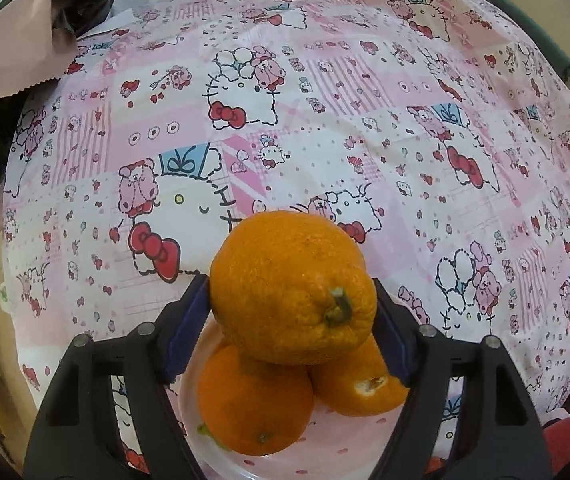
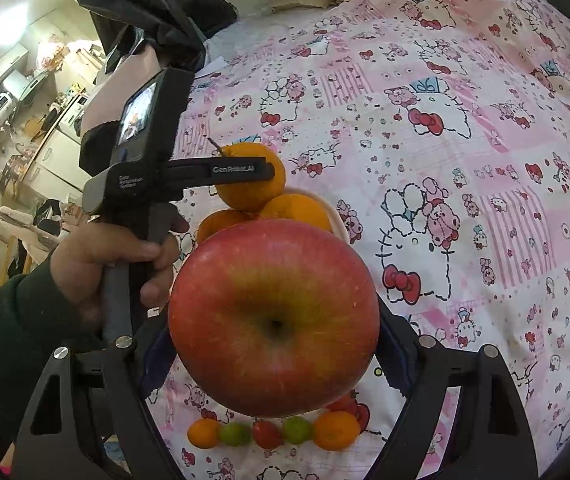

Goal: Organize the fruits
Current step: 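Set the bumpy orange on the plated oranges with the left gripper while the right gripper holds the apple, then lower the red apple onto the plate beside the bumpy orange and open the right gripper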

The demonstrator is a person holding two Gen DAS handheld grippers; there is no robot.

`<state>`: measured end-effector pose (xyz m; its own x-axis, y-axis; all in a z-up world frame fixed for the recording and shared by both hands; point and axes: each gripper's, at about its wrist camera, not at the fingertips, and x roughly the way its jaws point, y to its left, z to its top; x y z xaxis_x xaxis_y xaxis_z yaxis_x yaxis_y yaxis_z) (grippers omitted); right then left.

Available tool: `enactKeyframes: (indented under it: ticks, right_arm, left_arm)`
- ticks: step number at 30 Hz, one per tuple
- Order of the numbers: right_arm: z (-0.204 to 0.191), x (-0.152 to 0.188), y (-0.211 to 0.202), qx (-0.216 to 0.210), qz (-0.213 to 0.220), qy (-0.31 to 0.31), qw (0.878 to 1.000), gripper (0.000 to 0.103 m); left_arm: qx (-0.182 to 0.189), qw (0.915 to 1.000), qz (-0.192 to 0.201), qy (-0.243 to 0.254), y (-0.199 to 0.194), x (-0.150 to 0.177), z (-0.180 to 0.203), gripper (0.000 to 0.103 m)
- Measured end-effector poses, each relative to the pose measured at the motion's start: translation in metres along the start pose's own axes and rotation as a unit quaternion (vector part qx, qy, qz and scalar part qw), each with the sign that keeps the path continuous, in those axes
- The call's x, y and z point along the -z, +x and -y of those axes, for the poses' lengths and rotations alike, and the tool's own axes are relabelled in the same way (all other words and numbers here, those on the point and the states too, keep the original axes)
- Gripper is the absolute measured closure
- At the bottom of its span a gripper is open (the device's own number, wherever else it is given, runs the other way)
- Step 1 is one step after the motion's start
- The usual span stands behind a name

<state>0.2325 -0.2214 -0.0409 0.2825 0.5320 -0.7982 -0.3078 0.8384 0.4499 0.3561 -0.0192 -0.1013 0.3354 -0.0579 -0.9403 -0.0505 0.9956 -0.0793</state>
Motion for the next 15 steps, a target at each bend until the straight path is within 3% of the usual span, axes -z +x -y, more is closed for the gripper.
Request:
enactKeyframes:
  ticks: [7, 10, 15]
  right_arm:
    - [0.005, 0.001, 0.002, 0.008, -0.004, 0.008, 1.0, 0.017]
    - [0.006, 0.0, 0.003, 0.01, -0.004, 0.009, 1.0, 0.017]
    - [0.005, -0.002, 0.005, 0.013, -0.004, 0.004, 1.0, 0.017]
  left_arm:
    - [0.017, 0.9995, -0.026, -0.005, 0.006, -0.001, -0.003, 0.018]
    - [0.006, 0.9999, -0.01, 0.0, -0.002, 0.001, -0.002, 0.018]
    - [0.024, 0.9996, 0.011, -0.011, -0.03, 0.006, -0.012, 0.018]
